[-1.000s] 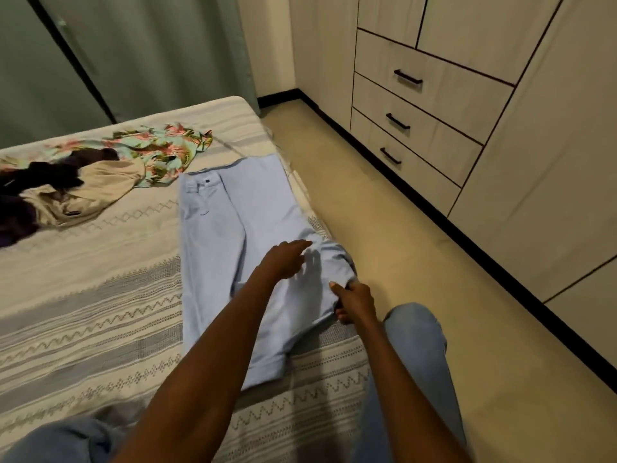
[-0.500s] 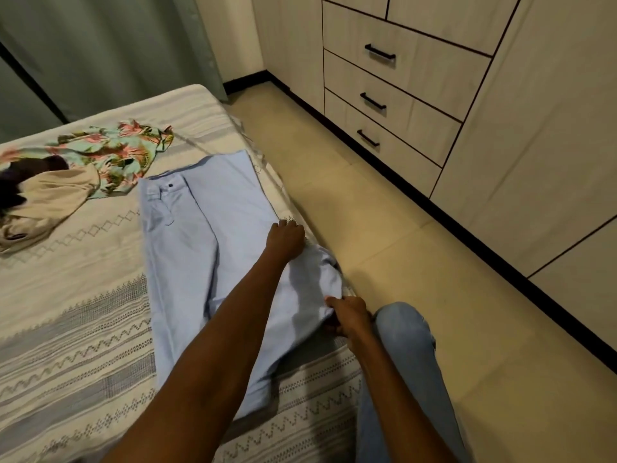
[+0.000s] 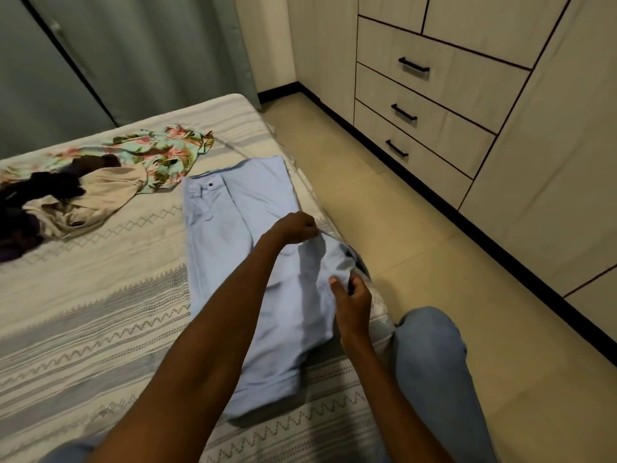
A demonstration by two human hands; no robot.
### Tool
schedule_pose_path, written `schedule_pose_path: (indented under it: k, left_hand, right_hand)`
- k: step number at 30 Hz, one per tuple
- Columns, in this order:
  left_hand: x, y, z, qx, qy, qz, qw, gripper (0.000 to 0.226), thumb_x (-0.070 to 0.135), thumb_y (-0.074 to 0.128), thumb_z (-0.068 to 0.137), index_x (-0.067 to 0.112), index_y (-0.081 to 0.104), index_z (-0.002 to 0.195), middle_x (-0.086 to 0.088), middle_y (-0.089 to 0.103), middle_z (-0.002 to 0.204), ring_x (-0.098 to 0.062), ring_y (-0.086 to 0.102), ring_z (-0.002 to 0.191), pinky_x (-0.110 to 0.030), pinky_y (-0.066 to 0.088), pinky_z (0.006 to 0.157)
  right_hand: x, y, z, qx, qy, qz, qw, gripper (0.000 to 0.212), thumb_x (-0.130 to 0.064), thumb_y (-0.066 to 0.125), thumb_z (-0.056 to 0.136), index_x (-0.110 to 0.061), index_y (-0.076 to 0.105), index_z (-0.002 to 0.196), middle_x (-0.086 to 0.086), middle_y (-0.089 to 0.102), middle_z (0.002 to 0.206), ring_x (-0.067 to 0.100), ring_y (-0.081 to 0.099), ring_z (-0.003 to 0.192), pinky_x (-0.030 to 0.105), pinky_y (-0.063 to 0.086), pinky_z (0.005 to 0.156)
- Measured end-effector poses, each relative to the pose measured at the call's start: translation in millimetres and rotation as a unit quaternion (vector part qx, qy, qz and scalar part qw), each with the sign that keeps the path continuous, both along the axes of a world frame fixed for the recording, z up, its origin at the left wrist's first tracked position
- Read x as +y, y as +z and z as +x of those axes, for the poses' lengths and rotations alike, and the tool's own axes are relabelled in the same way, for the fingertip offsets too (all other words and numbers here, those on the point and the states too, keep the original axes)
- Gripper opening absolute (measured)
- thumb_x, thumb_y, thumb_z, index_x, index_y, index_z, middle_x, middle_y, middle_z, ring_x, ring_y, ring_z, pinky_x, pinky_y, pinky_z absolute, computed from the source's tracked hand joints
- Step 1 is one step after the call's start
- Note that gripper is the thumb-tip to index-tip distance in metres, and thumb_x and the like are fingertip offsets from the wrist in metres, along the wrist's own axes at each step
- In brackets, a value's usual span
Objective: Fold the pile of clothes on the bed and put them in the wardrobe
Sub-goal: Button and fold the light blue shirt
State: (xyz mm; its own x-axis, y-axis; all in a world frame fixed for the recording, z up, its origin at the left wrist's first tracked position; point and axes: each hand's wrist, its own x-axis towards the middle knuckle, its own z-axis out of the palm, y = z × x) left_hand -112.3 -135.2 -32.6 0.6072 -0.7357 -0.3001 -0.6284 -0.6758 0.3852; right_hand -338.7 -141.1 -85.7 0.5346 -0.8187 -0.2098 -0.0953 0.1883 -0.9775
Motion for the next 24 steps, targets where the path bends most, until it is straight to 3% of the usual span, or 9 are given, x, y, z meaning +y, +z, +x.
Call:
schedule_pose_path:
  k: [3,5,9,11,13,17,20,24]
  left_hand:
    - [28.7,11.8,2.9,0.043,0.090,-0.152,0.983,0.030,0.024,0.058,0.094,-0.004,0.069,0.095,-0.014,0.062,0.103,-0.024,0.056,0.096,-0.036,0.043,0.084]
    - [57.1,13.0,9.0,0.015,0.112,-0.189,0.975,0.042,0.034,0.056,0.087,-0.006,0.067,0.082,-0.018,0.063,0.096,-0.027,0.059,0.090,-0.042,0.046,0.084]
    - [117.3,6.0,21.5,-0.072,0.097,-0.132,0.984,0.053,0.054,0.043,0.067,0.004,0.060,0.064,-0.012,0.055,0.079,-0.026,0.050,0.070,-0.038,0.041,0.065]
    - [142.1,1.7,22.1,-0.101,0.101,-0.090,0.986,0.053,0.056,0.044,0.068,0.009,0.067,0.067,-0.009,0.061,0.087,-0.027,0.053,0.078,-0.037,0.045,0.069]
    - [160.3,-4.6,18.7,-0.122,0.094,-0.031,0.988,0.045,0.054,0.051,0.076,0.015,0.074,0.081,-0.007,0.061,0.109,-0.032,0.053,0.095,-0.040,0.045,0.080]
    - [179.5,-26.4,12.0,-0.148,0.083,0.072,0.983,0.030,0.043,0.062,0.092,0.018,0.075,0.102,-0.010,0.052,0.124,-0.037,0.047,0.111,-0.042,0.038,0.092]
    - [186.8,-35.6,5.0,-0.153,0.107,0.043,0.981,0.030,0.042,0.061,0.093,0.016,0.073,0.103,-0.012,0.052,0.123,-0.038,0.048,0.112,-0.043,0.039,0.093]
    - [189.0,-37.0,-1.3,-0.183,0.124,-0.003,0.975,0.031,0.044,0.061,0.093,0.015,0.071,0.104,-0.011,0.053,0.122,-0.036,0.051,0.109,-0.042,0.042,0.087]
  right_hand:
    - [29.2,12.9,7.1,-0.017,0.037,-0.023,0.999,0.017,-0.018,0.072,0.090,-0.022,0.060,0.079,0.000,0.062,0.075,0.015,0.056,0.068,0.031,0.047,0.067]
    - [50.5,12.6,11.5,-0.010,0.079,-0.024,0.996,0.016,-0.021,0.072,0.090,-0.014,0.061,0.080,0.008,0.060,0.071,0.019,0.054,0.063,0.035,0.047,0.064]
    - [88.6,4.0,20.3,0.052,0.139,-0.020,0.989,0.024,-0.029,0.071,0.081,-0.007,0.065,0.088,0.014,0.068,0.081,0.031,0.066,0.073,0.047,0.056,0.071]
    - [102.0,-2.1,23.0,0.094,0.172,0.024,0.980,0.015,-0.019,0.072,0.084,-0.007,0.064,0.086,0.013,0.068,0.076,0.027,0.067,0.068,0.048,0.059,0.071]
    - [111.1,-11.6,21.7,0.129,0.212,0.081,0.965,0.010,-0.012,0.072,0.086,-0.011,0.064,0.080,0.007,0.064,0.067,0.020,0.063,0.055,0.041,0.060,0.064]
    - [117.4,-26.2,13.9,0.164,0.285,0.098,0.939,0.031,-0.009,0.070,0.087,-0.013,0.057,0.059,0.009,0.056,0.057,0.018,0.053,0.046,0.028,0.046,0.049]
    - [116.3,-23.2,12.9,0.171,0.299,0.094,0.934,0.034,-0.009,0.071,0.089,-0.010,0.058,0.057,0.010,0.057,0.056,0.020,0.057,0.051,0.026,0.048,0.048]
    - [110.5,-20.0,19.9,0.201,0.316,0.063,0.925,0.038,-0.015,0.073,0.088,-0.011,0.058,0.053,0.008,0.064,0.056,0.032,0.069,0.067,0.041,0.059,0.072]
